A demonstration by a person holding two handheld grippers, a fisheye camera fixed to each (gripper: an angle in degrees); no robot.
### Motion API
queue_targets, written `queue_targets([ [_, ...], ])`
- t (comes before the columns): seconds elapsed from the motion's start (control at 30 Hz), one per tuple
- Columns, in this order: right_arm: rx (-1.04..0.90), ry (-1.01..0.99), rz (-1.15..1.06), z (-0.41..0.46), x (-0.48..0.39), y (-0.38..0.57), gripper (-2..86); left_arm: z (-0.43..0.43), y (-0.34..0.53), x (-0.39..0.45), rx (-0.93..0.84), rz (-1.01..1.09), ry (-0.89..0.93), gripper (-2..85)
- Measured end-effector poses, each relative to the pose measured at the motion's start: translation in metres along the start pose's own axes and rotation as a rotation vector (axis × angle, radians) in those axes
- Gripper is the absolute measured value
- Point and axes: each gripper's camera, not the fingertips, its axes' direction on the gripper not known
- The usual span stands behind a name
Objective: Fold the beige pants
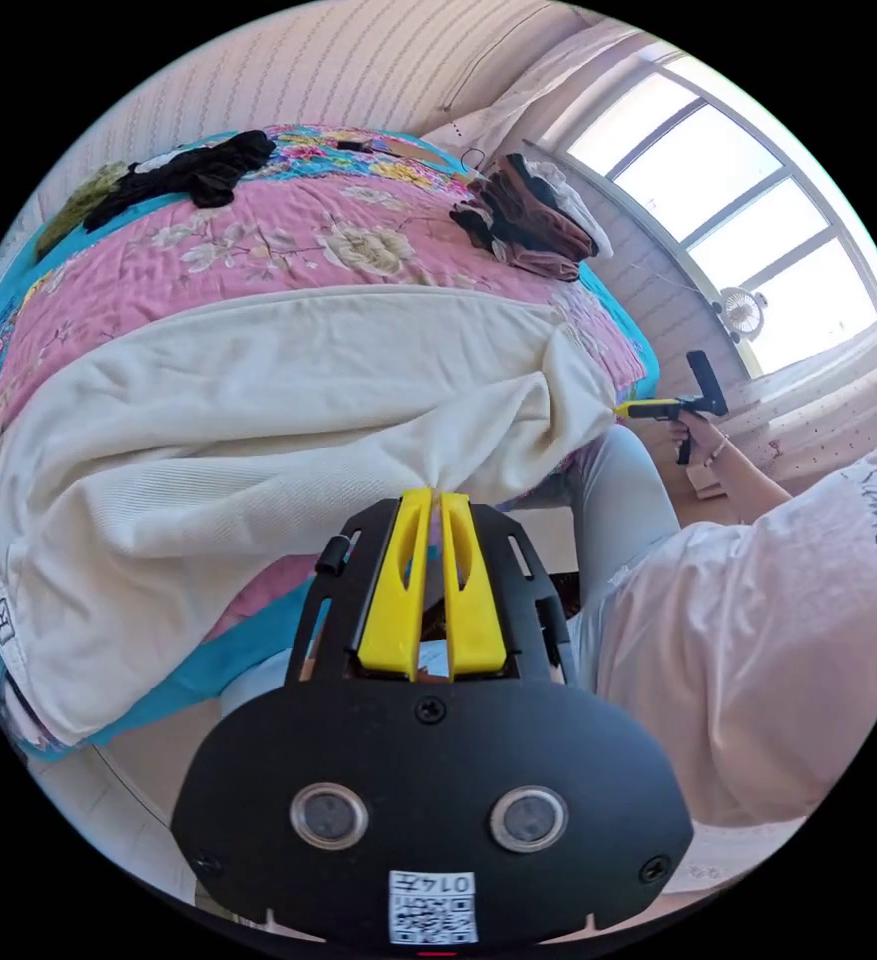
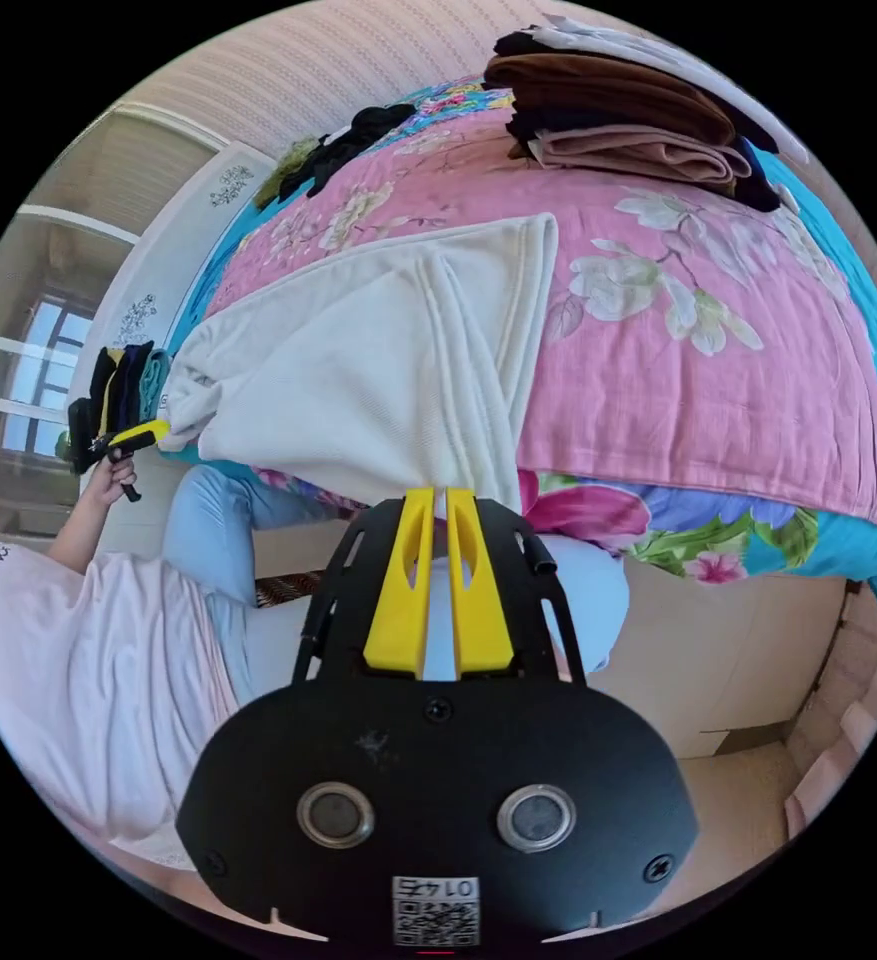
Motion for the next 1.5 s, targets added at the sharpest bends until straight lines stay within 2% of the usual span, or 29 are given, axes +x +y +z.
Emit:
queue_targets([
  [0.07, -0.004, 0.101, 0.036, -0.007, 0.005, 0.001, 0.5, -0.013, -0.015, -0.007, 0.068, 0.006, -0.073, -0.7],
  [0.13, 0.105, 0.121, 0.067, -0.032, 0.007, -0.009, 1.0, -0.020, -0.040, -0.015, 0.123, 0.048, -0.167, -0.2],
  [0.23, 0.292, 0.095, 0.029, -0.054, 0.000, -0.038, 2.7, 0.005, -0.081, -0.026, 0.091, 0.096, -0.245, 2.5],
  [0.33, 0.380, 0.137, 0.007, -0.052, -0.009, -0.084, 5.9, 0.052, -0.126, -0.036, 0.018, 0.125, -0.248, 4.7],
  [0.47, 0.302, 0.232, -0.051, -0.022, -0.013, -0.142, 7.6, 0.115, -0.177, -0.035, -0.069, 0.200, -0.276, 6.2],
  [0.6, 0.135, 0.177, -0.038, 0.007, -0.003, -0.181, 1.6, 0.185, -0.208, -0.022, -0.177, 0.371, -0.385, 7.4],
  [0.7, 0.188, 0.185, -0.077, -0.005, -0.012, -0.182, 0.3, 0.231, -0.209, -0.020, -0.286, 0.515, -0.477, 7.5],
  [0.77, 0.266, 0.222, -0.088, -0.025, -0.017, -0.180, 0.1, 0.241, -0.209, -0.019, -0.304, 0.589, -0.474, 6.6],
  [0.87, 0.381, 0.177, -0.083, -0.064, -0.014, -0.182, 0.5, 0.238, -0.218, -0.027, -0.315, 0.567, -0.413, 3.1],
  [0.97, 0.307, 0.112, -0.070, -0.068, -0.002, -0.189, 2.6, 0.239, -0.218, -0.033, -0.310, 0.563, -0.376, 1.2],
  [1.03, 0.241, 0.151, -0.047, -0.040, 0.001, -0.185, 6.6, 0.251, -0.211, -0.033, -0.299, 0.605, -0.399, 0.9],
  [1.1, 0.179, 0.107, -0.021, -0.016, 0.005, -0.183, 7.9, 0.261, -0.206, -0.032, -0.283, 0.608, -0.432, 1.6],
  [1.27, 0.206, 0.084, 0.018, 0.006, 0.001, -0.185, 2.9, 0.271, -0.207, -0.029, -0.295, 0.625, -0.472, 3.3],
  [1.37, 0.208, 0.063, -0.027, -0.006, -0.014, -0.191, 0.9, 0.275, -0.207, -0.034, -0.283, 0.643, -0.452, 2.3],
  [1.5, 0.251, 0.088, -0.115, -0.044, -0.039, -0.203, -0.1, 0.269, -0.219, -0.045, -0.280, 0.561, -0.375, -0.5],
])
